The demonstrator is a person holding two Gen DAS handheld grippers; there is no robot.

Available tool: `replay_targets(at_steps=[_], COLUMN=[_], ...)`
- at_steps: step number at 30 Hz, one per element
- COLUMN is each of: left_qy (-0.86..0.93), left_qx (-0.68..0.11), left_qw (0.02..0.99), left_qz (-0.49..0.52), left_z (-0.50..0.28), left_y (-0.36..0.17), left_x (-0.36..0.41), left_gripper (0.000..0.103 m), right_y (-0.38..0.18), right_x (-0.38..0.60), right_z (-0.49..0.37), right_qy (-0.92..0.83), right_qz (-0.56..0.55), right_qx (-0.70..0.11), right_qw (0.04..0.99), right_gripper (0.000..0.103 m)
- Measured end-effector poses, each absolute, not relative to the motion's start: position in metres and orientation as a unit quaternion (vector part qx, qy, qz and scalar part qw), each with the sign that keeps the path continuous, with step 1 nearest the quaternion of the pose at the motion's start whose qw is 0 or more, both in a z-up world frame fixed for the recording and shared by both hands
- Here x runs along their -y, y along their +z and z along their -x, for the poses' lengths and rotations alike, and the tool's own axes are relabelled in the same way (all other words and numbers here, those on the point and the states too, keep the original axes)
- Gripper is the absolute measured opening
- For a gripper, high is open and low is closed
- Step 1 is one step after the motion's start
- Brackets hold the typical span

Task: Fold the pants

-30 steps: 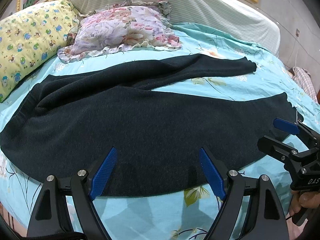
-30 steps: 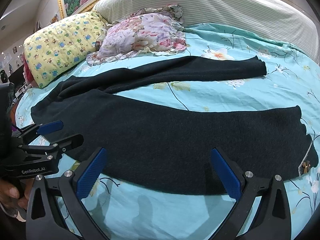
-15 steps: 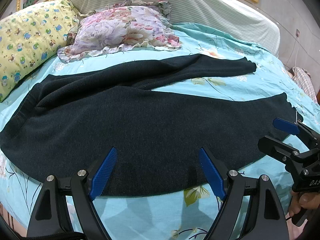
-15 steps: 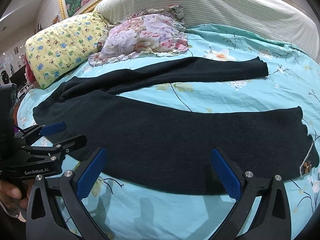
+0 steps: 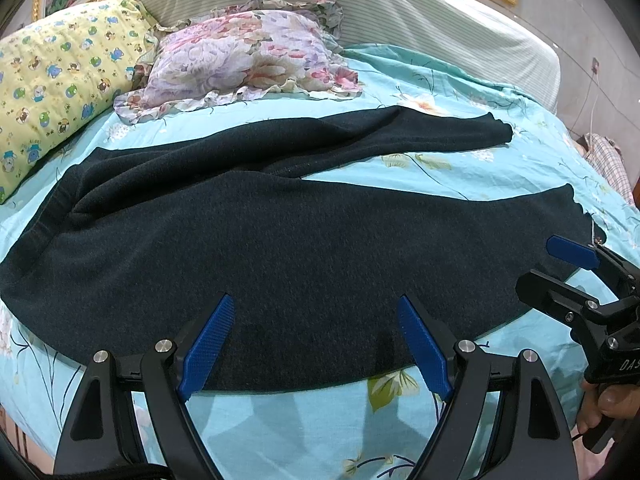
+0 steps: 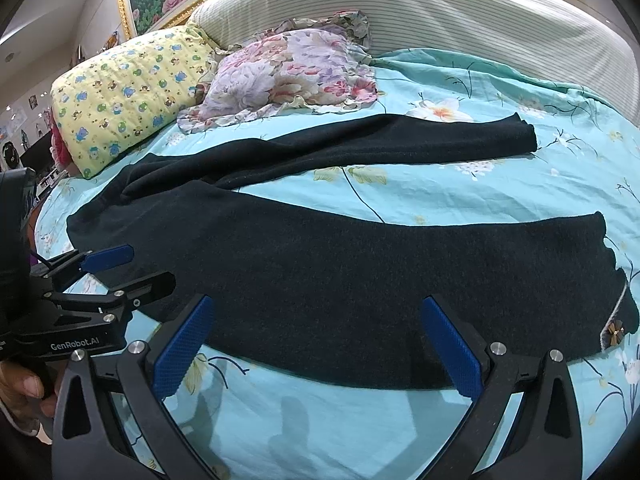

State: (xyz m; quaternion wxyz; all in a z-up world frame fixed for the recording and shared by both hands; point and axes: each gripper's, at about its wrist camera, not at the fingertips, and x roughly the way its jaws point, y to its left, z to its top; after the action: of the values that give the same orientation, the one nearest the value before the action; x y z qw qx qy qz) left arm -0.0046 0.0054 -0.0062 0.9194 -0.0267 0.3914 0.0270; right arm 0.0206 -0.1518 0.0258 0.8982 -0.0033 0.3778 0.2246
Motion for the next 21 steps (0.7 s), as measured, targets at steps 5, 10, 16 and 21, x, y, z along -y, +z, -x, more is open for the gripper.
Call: replay_targets(at_steps=[5, 10, 16, 21], left_qy=[0.026, 0.026, 0.023, 0.02], left_qx=[-0.392, -0.392, -0.396, -0.399], left_qw=[0.919, 0.919, 0.918, 0.916], left_qz=[0.027, 0.027, 0.029, 0.033], left_z=[0.0046, 0.0042, 0.0025, 0.001], left_y=[-0.0064, -0.0067, -0.0069, -0.0066], left_x=[-0.0053, -0.0044, -0.0043, -0.0059], left_gripper=[0.084, 0.084, 0.084, 0.084], right_y=[0.0259, 0.0264, 0.0257, 0.0255], right_x=[0.1538, 0.1571, 0.1583, 0.1594], right_z=[-0.0228, -0.0235, -0.0233, -0.0238], right_qy=[0.225, 0.222, 0.221, 0.222], right_qz=[0.0, -0.006, -0.008, -0.011], right_qx=[-0.377, -0.376, -0.376, -0.378], right_qw=[0.899, 0.9, 0.9, 0.899], right_gripper=[0.103, 0.103, 0.103, 0.103])
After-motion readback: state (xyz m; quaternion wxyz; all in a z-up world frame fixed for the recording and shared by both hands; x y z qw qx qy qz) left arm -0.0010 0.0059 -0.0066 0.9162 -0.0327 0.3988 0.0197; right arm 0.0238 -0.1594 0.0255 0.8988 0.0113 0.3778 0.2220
